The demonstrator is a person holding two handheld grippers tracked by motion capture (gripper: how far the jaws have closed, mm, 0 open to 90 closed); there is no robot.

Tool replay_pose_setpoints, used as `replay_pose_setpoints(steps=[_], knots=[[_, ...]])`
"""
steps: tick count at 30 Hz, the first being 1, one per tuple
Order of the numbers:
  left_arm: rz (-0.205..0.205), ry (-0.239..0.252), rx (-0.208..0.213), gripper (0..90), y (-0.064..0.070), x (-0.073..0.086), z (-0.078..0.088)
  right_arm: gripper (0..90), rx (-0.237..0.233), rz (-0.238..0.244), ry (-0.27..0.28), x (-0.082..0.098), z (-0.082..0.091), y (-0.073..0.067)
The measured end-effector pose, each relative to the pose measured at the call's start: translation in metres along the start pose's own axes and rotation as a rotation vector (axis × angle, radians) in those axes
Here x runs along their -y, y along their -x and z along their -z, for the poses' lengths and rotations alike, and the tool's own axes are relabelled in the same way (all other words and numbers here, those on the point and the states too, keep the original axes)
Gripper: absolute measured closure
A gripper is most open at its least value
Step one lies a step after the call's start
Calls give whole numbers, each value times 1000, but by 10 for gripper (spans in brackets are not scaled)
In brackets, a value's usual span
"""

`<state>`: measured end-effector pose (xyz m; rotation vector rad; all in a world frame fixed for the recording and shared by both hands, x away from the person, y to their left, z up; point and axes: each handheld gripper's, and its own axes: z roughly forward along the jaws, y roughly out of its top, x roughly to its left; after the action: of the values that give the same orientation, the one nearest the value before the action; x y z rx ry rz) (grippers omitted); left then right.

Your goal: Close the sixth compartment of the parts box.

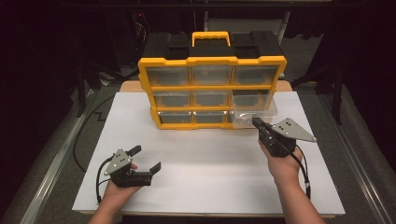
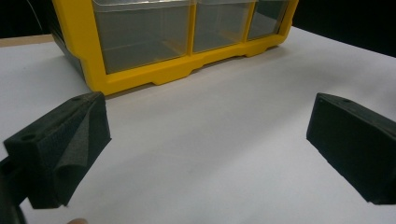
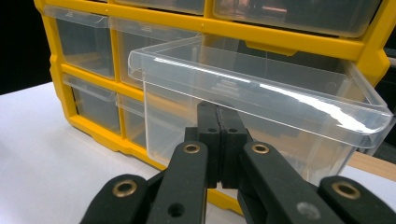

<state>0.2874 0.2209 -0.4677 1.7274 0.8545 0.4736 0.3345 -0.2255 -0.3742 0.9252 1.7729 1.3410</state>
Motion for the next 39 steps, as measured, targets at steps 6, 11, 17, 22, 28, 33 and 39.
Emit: replay_pose_setpoints(steps=[6, 11, 17, 22, 28, 33, 39], knots=[[5, -2, -5, 8, -1, 0, 0, 900, 6, -1, -3, -1, -4, 1], [6, -1, -5, 8, -1, 1, 1, 900, 11, 2, -6, 0, -6, 2], [5, -2, -4, 8, -1, 1, 1, 900, 21, 2, -9, -2, -10, 3], [6, 2, -3, 8, 0, 0, 1, 900, 28, -1, -7, -1, -13, 5], [9, 2, -3, 8, -1, 0, 1, 900, 37, 5, -8, -2, -16, 8], [6, -1, -4, 8, -1, 1, 0, 900, 42, 5, -12, -3, -18, 10], [8, 1, -5, 8, -1, 0, 0, 900, 45, 12, -13, -4, -22, 11]])
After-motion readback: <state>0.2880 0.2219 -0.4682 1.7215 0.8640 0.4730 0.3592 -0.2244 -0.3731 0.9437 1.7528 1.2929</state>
